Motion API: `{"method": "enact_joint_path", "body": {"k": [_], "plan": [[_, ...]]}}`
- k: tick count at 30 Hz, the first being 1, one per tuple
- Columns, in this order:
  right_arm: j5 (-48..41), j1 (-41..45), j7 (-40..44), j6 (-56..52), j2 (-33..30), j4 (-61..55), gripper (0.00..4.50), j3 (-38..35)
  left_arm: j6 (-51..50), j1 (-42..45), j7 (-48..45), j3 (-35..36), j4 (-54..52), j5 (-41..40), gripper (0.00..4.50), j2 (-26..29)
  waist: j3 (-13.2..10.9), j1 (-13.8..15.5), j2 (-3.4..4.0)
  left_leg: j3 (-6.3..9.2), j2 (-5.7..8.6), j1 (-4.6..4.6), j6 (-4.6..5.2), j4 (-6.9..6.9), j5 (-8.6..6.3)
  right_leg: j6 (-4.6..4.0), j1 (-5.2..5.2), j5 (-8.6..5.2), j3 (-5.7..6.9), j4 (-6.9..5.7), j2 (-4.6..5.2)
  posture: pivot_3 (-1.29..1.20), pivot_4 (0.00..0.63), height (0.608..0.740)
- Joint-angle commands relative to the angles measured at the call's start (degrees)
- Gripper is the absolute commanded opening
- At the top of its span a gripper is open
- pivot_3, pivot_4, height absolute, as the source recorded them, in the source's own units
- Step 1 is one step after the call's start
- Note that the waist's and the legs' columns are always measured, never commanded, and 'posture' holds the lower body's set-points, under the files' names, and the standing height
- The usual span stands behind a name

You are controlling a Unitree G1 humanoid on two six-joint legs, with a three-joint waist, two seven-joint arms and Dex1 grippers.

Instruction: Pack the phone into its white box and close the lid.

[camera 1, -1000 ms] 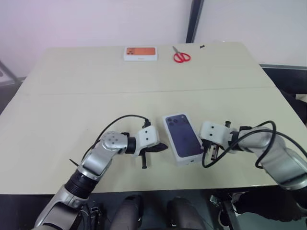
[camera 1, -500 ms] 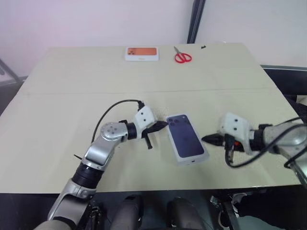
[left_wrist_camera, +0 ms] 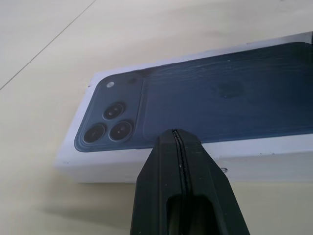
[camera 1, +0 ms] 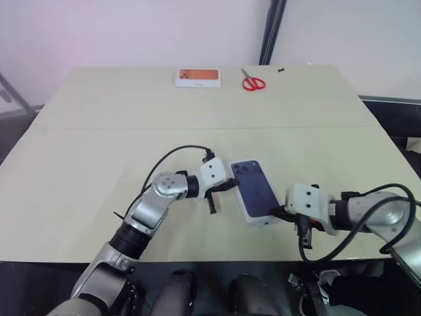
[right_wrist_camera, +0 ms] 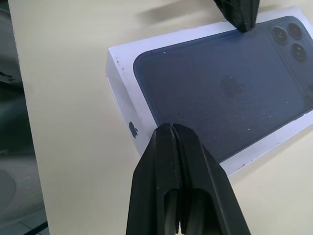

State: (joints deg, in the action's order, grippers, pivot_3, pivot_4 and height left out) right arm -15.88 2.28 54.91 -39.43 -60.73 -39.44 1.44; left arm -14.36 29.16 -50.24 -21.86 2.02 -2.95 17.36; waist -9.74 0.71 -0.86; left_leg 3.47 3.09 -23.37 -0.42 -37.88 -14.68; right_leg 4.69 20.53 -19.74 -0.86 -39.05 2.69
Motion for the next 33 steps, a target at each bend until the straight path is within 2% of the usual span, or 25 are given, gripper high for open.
{"method": "enact_joint_path", "body": {"k": [1,12,22,33], "plan": [[0.6,-2.4,0.6,-1.1,-1.4,0.2,0.05,1.9,0.0,-0.7,-0.7,-1.1,-1.2,0.4,0.0,0.2,0.0,0.1,-0.01,0.0,0.0,0.0,0.01,0.0,-0.01,0.0,-0.01,0.0,0.0,0.01,0.01,0.0,0.15,0.74],[1.5,-6.2,1.5,0.5,-5.3,-0.5,0.05,2.2,-3.5,-2.6,-4.7,0.1,-5.8,-3.6,0.0,2.4,0.1,0.4,-0.04,0.01,0.01,-0.02,0.11,-0.01,-0.07,0.03,-0.09,-0.02,0.02,0.17,0.08,0.0,0.15,0.74],[1.1,-5.5,1.2,0.4,-4.8,-0.9,0.05,2.4,-3.2,-2.4,-3.8,1.4,-5.5,-4.1,0.0,1.8,0.1,0.5,-0.06,0.01,0.01,-0.02,0.14,-0.01,-0.09,0.04,-0.13,-0.02,0.02,0.27,0.09,0.0,0.15,0.74],[3.8,-5.9,1.3,1.5,-4.6,-1.5,0.05,6.0,-3.3,-2.1,-2.9,2.4,-5.6,-5.6,0.0,0.9,0.3,0.2,-0.33,0.01,0.01,-0.02,0.15,0.01,-0.11,0.04,-0.13,-0.02,0.02,0.33,0.09,0.0,0.15,0.74]]}}
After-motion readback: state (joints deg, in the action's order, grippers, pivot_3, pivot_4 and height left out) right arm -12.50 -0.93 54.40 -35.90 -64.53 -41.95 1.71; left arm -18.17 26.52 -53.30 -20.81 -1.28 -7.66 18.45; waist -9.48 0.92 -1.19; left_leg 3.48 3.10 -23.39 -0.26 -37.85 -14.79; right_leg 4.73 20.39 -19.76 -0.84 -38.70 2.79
